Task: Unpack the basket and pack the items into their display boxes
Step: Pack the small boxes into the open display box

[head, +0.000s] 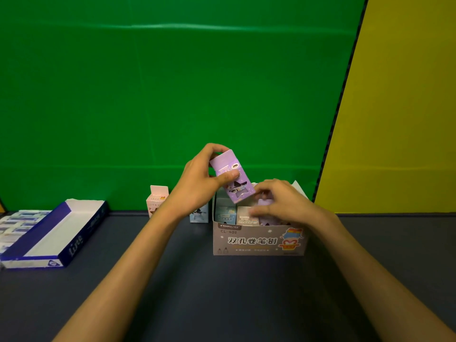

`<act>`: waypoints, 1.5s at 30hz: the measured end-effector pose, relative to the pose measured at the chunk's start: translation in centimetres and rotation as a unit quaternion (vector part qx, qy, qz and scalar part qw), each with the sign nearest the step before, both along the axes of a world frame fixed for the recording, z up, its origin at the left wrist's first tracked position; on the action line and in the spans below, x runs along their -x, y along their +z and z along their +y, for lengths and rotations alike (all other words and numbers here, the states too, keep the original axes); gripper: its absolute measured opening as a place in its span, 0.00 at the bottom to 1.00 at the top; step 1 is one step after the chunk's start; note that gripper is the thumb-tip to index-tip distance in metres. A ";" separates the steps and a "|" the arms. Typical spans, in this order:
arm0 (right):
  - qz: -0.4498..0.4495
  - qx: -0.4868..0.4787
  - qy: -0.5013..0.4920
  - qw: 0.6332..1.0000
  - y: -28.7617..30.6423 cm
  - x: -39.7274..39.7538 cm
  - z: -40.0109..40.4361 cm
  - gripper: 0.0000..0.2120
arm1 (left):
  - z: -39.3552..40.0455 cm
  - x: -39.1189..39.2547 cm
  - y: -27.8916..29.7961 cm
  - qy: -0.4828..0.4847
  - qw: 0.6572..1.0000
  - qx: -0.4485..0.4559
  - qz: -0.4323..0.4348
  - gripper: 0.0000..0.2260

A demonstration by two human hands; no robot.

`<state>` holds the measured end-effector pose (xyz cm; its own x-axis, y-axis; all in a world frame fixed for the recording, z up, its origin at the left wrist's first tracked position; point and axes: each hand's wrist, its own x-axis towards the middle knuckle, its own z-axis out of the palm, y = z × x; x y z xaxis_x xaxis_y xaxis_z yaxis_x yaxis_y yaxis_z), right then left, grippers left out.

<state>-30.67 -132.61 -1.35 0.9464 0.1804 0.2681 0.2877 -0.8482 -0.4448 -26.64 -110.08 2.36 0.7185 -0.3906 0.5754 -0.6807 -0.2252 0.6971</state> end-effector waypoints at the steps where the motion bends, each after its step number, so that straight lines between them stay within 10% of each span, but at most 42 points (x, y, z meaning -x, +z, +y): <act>1: -0.012 -0.020 -0.012 1.000 0.4 0.0 -0.7 0.12 | -0.4 0.1 0.1 -0.011 1.000 -0.009 0.002 0.17; 18: -0.098 -0.006 -0.100 0.990 0.6 0.7 -5.9 0.09 | -7.7 0.7 -2.8 -0.094 0.968 -0.233 -0.002 0.20; 28: -0.082 0.000 -0.086 0.993 -0.2 0.5 -5.8 0.09 | -9.6 0.6 -4.7 0.017 0.900 -0.408 -0.153 0.18; 45: -0.079 0.024 -0.060 0.995 0.4 -0.4 -3.0 0.08 | -5.7 -0.4 -3.2 0.086 0.931 -0.320 -0.150 0.18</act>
